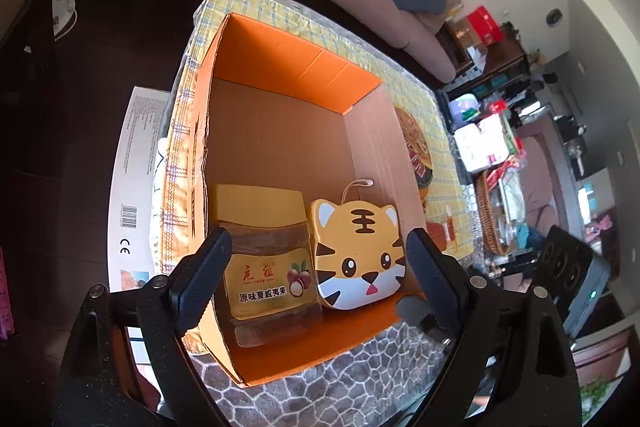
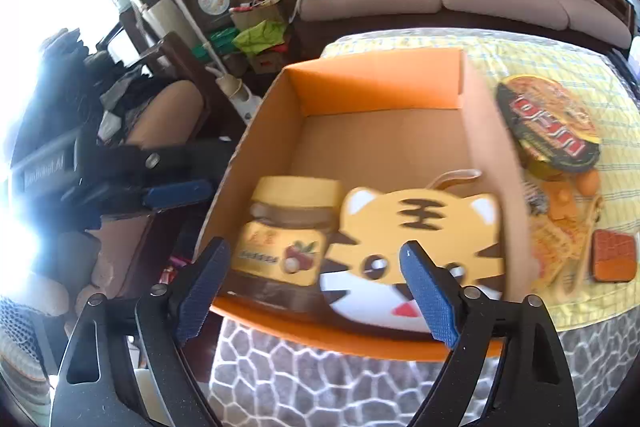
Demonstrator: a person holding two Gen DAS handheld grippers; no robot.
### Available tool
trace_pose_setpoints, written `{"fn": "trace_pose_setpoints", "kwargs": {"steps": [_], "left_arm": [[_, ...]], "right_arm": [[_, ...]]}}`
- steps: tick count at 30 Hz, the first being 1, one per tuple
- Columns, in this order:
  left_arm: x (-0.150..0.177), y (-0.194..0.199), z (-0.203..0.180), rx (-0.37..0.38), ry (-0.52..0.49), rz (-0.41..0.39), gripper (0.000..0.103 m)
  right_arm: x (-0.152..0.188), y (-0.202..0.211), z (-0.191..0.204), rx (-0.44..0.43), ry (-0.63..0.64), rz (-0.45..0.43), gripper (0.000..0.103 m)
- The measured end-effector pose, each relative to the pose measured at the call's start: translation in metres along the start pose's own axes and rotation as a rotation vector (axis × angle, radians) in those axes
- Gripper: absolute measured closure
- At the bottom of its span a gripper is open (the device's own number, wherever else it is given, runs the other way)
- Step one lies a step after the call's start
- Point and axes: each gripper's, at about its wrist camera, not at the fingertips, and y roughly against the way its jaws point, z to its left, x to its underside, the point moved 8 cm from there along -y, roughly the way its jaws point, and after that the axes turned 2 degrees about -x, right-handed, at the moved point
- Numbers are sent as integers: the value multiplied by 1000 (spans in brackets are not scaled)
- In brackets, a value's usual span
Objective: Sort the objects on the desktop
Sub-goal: 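Carry the nut jar into the orange box beside the tiger tin and release, then withdraw the right tool from the box toward the noodle cup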
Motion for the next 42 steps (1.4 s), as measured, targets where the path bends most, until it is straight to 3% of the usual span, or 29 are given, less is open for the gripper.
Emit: {"fn": "trace_pose_setpoints", "kwargs": {"steps": [11,22,25,33,42], "left_arm": [[34,-10,-13,-163,-166,33,9],[58,3,-24,-233,-240,-9,8],[64,6,-29,-257,-268,-24,0],[77,8,-45,-291,-323,-38,0],[79,8,-62,-307,-335,-67,0]], "right_arm": [[8,3,-30,66,56,56,14],[19,18,-37,98,63,46,14],[22,23,-37,112,75,37,14],[29,33,-37,140,111,20,13],[28,55,-51,200,109,-40,4]]}}
